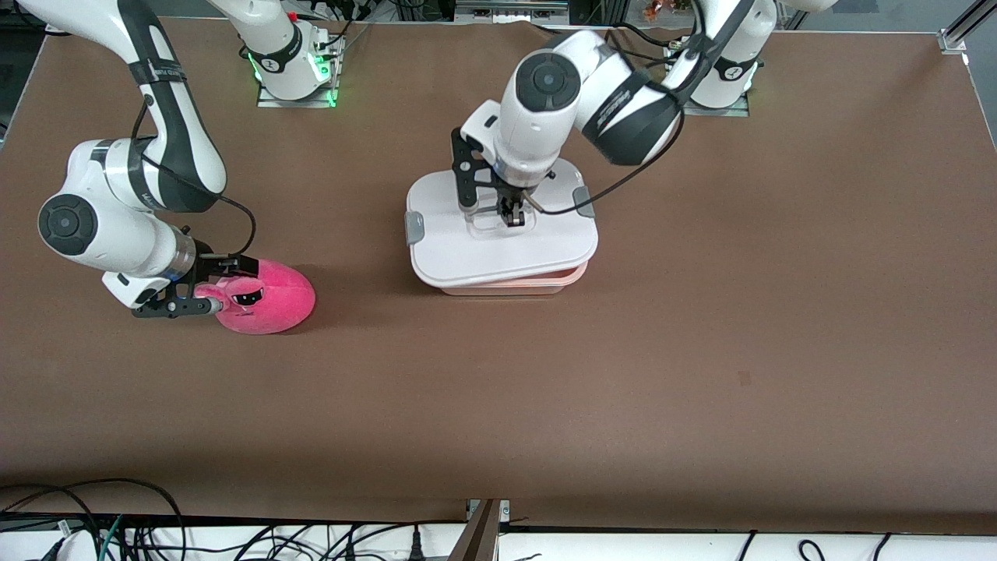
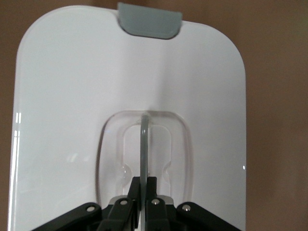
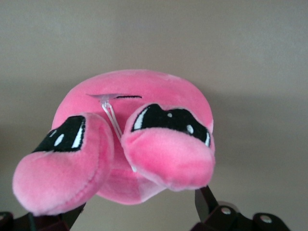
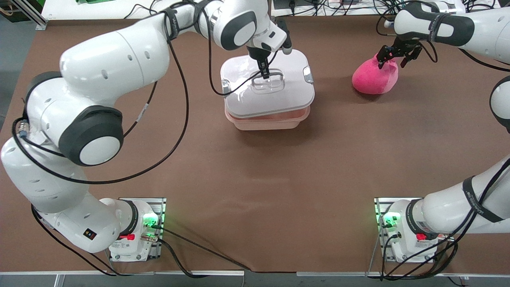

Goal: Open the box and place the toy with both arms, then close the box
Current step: 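Lift the white lid off the pink tub and set it aside with the left gripper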

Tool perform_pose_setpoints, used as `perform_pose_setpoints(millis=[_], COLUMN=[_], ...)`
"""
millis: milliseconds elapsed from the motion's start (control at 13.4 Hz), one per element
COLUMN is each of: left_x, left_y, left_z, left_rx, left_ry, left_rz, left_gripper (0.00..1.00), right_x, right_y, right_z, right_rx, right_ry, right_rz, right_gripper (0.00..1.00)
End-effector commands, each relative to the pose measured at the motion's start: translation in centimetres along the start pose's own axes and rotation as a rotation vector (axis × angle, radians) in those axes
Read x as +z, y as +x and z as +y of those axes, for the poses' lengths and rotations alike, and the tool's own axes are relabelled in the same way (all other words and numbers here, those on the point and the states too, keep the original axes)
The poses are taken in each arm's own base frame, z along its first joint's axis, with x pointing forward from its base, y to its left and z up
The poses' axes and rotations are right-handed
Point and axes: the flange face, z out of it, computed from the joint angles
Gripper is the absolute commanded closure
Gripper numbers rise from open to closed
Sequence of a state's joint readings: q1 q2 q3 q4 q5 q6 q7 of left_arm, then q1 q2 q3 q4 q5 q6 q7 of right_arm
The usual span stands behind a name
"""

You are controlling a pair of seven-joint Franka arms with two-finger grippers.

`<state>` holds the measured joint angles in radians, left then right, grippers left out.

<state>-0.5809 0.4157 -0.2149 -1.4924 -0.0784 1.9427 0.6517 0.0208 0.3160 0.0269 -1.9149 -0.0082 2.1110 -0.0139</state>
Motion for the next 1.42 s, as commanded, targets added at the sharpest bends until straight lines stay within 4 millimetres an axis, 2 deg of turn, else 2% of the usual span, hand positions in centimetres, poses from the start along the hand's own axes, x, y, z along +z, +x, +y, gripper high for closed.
perform_pose_setpoints(millis=[0, 75, 150, 225, 300, 374, 449, 524, 674, 824, 974, 1048, 1198, 1273, 1348], left_x=[-3.7, -4.5, -4.9, -5.5, -5.8, -6.2, -7.6, -8.1, -8.0, -8.0, -8.3, -8.0, -6.5, -5.5, -4.3], left_y=[-1.9, -3.9, -6.3, -9.1, -11.8, -14.2, -17.2, -19.8, -24.4, -27.4, -31.5, -34.3, -38.8, -40.3, -41.0], left_z=[-0.4, -2.3, -4.3, -6.6, -8.4, -9.8, -11.7, -13.1, -15.9, -17.4, -19.2, -20.2, -22.2, -22.9, -23.4], left_rx=[-0.007, -0.046, -0.093, -0.135, -0.147, -0.146, -0.15, -0.127, -0.118, -0.099, -0.026, 0.023, 0.107, 0.148, 0.179], left_ry=[-0.015, -0.034, -0.061, -0.073, -0.1, -0.125, -0.143, -0.171, -0.197, -0.19, -0.191, -0.207, -0.236, -0.245, -0.259], left_rz=[-0.018, -0.046, -0.068, -0.091, -0.116, -0.131, -0.136, -0.141, -0.129, -0.147, -0.152, -0.141, -0.137, -0.172, -0.189], left_gripper=[1.0, 1.0, 1.0, 1.0, 1.0, 1.0, 1.0, 1.0, 1.0, 1.0, 1.0, 1.0, 1.0, 1.0, 1.0], right_x=[0.2, 0.3, 0.3, 0.2, 0.2, 0.2, 0.1, 0.1, 0.0, -0.3, -1.1, -1.4, -3.6, -5.2, -6.4], right_y=[-0.8, -0.8, -0.7, -0.7, -0.7, -0.7, -0.7, -0.6, -0.6, -0.5, -0.3, -0.3, -0.5, -0.1, 0.0], right_z=[-0.1, -0.1, -0.1, -0.1, -0.1, -0.1, -0.1, -0.1, -0.1, -0.2, -0.2, -0.6, -0.9, -1.6, -1.7], right_rx=[-0.018, -0.019, -0.019, -0.019, -0.019, -0.019, -0.019, -0.018, -0.015, -0.017, -0.014, -0.023, -0.023, -0.034, -0.032], right_ry=[-0.009, -0.009, -0.009, -0.009, -0.009, -0.008, -0.008, -0.007, -0.005, -0.005, -0.005, -0.003, -0.003, -0.001, -0.001], right_rz=[0.04, 0.04, 0.043, 0.045, 0.045, 0.045, 0.046, 0.048, 0.049, 0.052, 0.06, 0.062, 0.042, 0.031, 0.014], right_gripper=[0.24, 0.49, 0.7, 0.85, 0.96, 1.0, 1.0, 1.0, 1.0, 1.0, 1.0, 1.0, 1.0, 1.0, 1.0])
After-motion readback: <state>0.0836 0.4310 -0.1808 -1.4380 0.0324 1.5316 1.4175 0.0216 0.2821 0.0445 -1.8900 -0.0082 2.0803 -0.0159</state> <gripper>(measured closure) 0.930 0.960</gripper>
